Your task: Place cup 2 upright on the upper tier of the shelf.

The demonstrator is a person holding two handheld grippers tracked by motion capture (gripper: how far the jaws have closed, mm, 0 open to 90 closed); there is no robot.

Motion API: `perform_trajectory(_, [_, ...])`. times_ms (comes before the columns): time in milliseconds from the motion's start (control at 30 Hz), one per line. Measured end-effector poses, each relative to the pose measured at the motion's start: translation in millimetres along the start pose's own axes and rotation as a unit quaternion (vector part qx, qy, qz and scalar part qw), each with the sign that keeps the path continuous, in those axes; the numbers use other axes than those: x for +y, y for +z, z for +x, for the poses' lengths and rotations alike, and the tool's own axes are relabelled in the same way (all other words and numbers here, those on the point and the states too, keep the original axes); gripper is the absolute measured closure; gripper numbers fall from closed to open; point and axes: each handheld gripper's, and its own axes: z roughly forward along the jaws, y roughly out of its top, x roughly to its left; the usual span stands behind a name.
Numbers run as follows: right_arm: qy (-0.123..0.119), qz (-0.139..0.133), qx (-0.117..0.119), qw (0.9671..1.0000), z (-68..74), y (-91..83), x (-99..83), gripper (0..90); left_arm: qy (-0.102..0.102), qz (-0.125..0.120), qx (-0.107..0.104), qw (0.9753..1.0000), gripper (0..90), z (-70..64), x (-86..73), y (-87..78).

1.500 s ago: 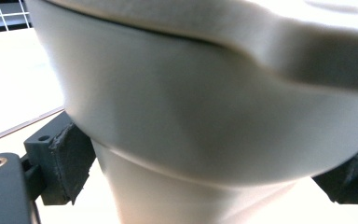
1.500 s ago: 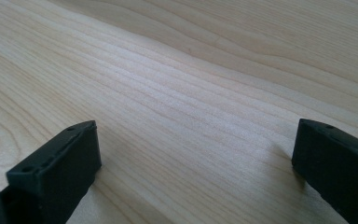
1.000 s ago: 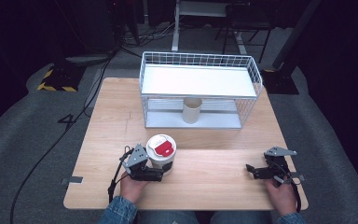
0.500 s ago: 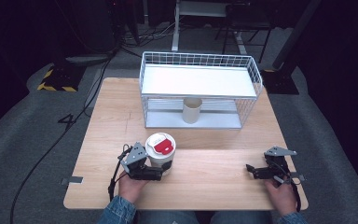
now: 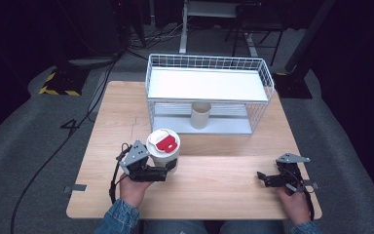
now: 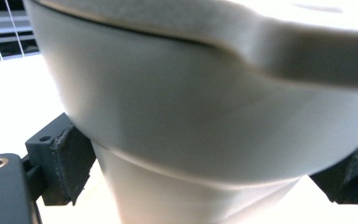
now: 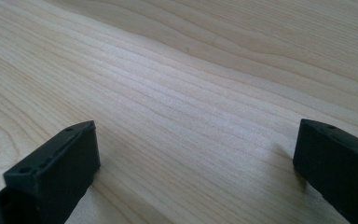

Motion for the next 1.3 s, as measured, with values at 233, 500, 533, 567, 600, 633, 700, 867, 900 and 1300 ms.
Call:
perform_trajectory(233, [0.000, 0.000, 0.000, 1.0000, 0.0, 0.0, 0.0, 0.5, 0.007, -0.004, 0.006, 1.0000, 8.8, -3.0, 17.3, -5.2])
perform_trajectory(500, [0.000, 0.000, 0.000, 1.0000, 0.1, 0.0, 0.0, 0.5, 0.000, 0.002, 0.010, 0.9999, 8.9, -6.6, 35.1, -5.4])
perform_trajectory(533, [0.001, 0.000, -0.001, 1.0000, 0.2, 0.0, 0.0, 0.5, 0.001, 0.002, 0.011, 0.9999, 8.9, -7.2, 37.4, -5.7])
perform_trajectory(567, [0.001, 0.000, -0.001, 1.0000, 0.3, 0.1, 0.0, 0.5, 0.001, 0.001, 0.013, 0.9999, 8.8, -8.2, 39.8, -5.9])
perform_trajectory(600, [0.002, 0.000, -0.001, 1.0000, 0.3, 0.1, 0.1, 0.5, 0.003, 0.000, 0.016, 0.9999, 8.8, -8.7, 42.4, -6.1])
perform_trajectory(633, [0.002, 0.000, -0.001, 1.0000, 0.3, 0.1, 0.1, 0.5, 0.003, 0.000, 0.016, 0.9999, 8.9, -8.7, 42.4, -6.1])
perform_trajectory(700, [0.003, 0.000, -0.002, 1.0000, 0.6, 0.2, 0.2, 0.5, 0.004, -0.001, 0.020, 0.9998, 8.9, -9.8, 50.2, -6.6])
perform_trajectory(867, [0.005, 0.000, -0.004, 1.0000, 0.9, 0.5, 0.4, 0.5, 0.011, -0.005, 0.025, 0.9996, 8.9, -9.7, 62.3, -7.0])
perform_trajectory(900, [0.005, 0.000, -0.005, 1.0000, 0.9, 0.5, 0.4, 0.5, 0.011, -0.005, 0.025, 0.9996, 8.9, -9.7, 62.3, -7.0])
perform_trajectory(1300, [0.006, 0.000, -0.006, 1.0000, 1.1, 0.8, 0.8, 0.5, 0.009, -0.013, 0.029, 0.9995, 8.9, -6.6, 89.5, -4.6])
